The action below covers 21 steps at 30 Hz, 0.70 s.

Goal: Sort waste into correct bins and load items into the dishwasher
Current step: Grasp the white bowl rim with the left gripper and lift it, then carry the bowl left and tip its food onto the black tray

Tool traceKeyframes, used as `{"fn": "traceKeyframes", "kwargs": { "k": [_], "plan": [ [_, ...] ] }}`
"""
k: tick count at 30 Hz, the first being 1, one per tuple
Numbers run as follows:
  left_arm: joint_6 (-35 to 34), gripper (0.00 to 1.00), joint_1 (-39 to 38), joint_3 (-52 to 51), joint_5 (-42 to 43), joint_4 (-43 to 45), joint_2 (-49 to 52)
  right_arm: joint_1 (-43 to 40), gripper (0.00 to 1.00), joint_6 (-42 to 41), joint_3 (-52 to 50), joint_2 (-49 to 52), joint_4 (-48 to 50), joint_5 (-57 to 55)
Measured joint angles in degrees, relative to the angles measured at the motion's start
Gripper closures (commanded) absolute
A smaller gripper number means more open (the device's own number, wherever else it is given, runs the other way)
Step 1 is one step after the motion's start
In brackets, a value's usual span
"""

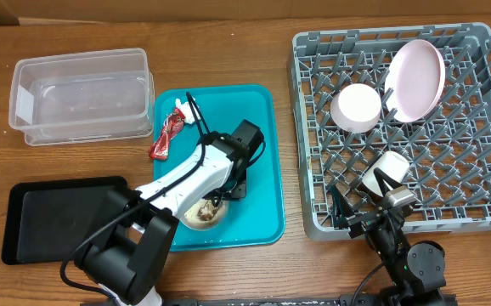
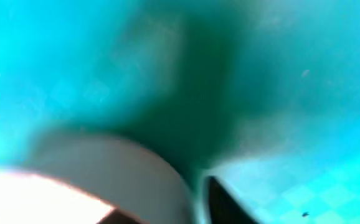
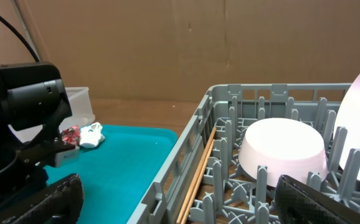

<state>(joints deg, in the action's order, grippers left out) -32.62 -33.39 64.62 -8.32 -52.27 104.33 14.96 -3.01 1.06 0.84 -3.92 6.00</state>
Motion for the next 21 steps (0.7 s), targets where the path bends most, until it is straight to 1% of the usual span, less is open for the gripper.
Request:
{"fn": "traceKeyframes", "kwargs": {
  "k": [1, 5, 9, 14, 18, 21],
  "plan": [
    [0.2, 0.96, 0.0, -0.1, -0.1, -0.1, 0.0, 0.0, 0.0, 0.0, 0.0, 0.0, 0.0, 0.0],
    [1.1, 0.96, 0.0, 0.2, -0.4, -2.3, 0.0, 0.0, 0.0, 0.0, 0.0, 0.0, 0.1, 0.0],
    [1.0, 0.96, 0.0, 2.3, 0.2, -8.5, 0.0, 0.0, 0.0, 0.0, 0.0, 0.0, 0.0, 0.0],
    [0.6, 0.96, 0.4, 7.9, 0.1, -15.5, -0.8, 0.0, 0.0, 0.0, 0.0, 0.0, 0.0, 0.0],
    [-1.4, 0.95, 2.8, 9.4, 0.2, -20.0, -4.5, 0.0, 0.0, 0.0, 0.0, 0.0, 0.0, 0.0],
    [-1.9, 0.96, 7.6, 9.5, 1.7, -21.9, -7.4, 0.0, 0.0, 0.0, 0.0, 0.0, 0.0, 0.0]
  ]
}}
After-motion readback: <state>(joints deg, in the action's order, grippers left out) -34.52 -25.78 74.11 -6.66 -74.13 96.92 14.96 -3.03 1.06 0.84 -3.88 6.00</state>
